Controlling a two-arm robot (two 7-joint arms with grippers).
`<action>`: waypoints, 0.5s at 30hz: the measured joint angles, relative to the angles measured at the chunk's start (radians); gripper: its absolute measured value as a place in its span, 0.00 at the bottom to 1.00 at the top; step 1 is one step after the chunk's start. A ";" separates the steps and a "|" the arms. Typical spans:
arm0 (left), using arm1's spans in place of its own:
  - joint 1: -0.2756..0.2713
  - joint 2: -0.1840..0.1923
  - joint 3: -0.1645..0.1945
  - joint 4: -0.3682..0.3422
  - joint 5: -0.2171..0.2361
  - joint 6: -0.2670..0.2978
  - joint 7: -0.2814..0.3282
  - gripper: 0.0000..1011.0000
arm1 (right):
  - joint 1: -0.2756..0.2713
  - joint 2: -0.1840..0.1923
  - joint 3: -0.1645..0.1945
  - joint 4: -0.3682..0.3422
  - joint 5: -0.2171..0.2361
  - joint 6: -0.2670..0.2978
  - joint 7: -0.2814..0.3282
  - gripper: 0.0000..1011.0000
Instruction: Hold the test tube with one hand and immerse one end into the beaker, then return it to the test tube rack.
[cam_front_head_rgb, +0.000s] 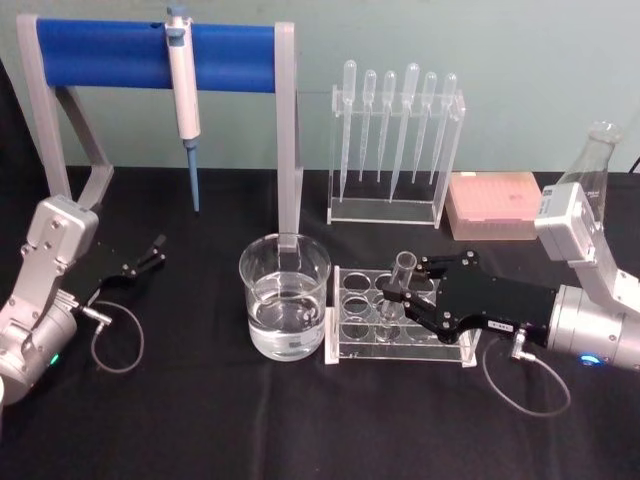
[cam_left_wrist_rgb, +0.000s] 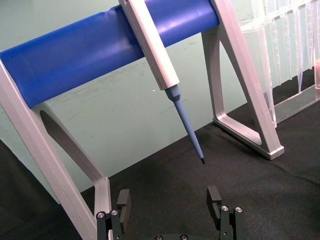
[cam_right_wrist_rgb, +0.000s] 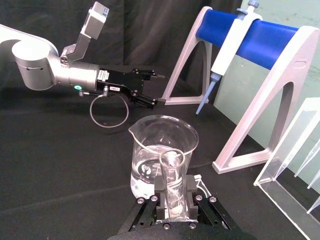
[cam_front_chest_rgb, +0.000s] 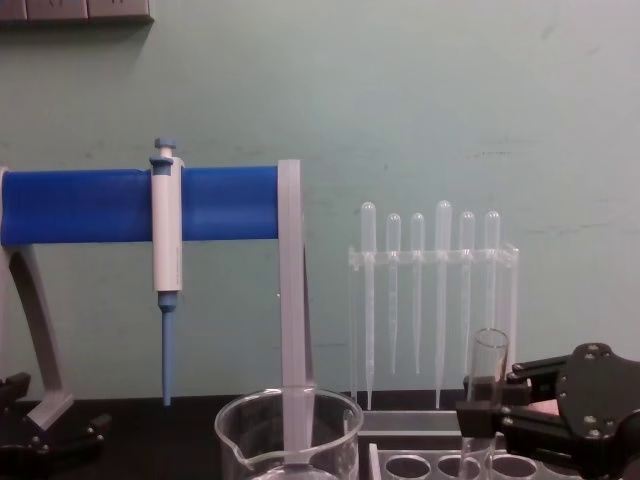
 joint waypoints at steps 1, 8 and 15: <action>0.000 0.000 0.000 0.000 0.000 0.000 0.000 0.99 | 0.000 0.000 0.000 0.000 0.000 0.000 0.000 0.24; 0.000 0.000 0.000 0.000 0.000 0.000 0.000 0.99 | 0.000 0.000 0.000 0.000 0.000 0.000 0.000 0.24; 0.000 0.000 0.000 0.000 0.000 0.000 0.000 0.99 | 0.004 0.003 0.006 0.003 0.022 -0.005 0.009 0.24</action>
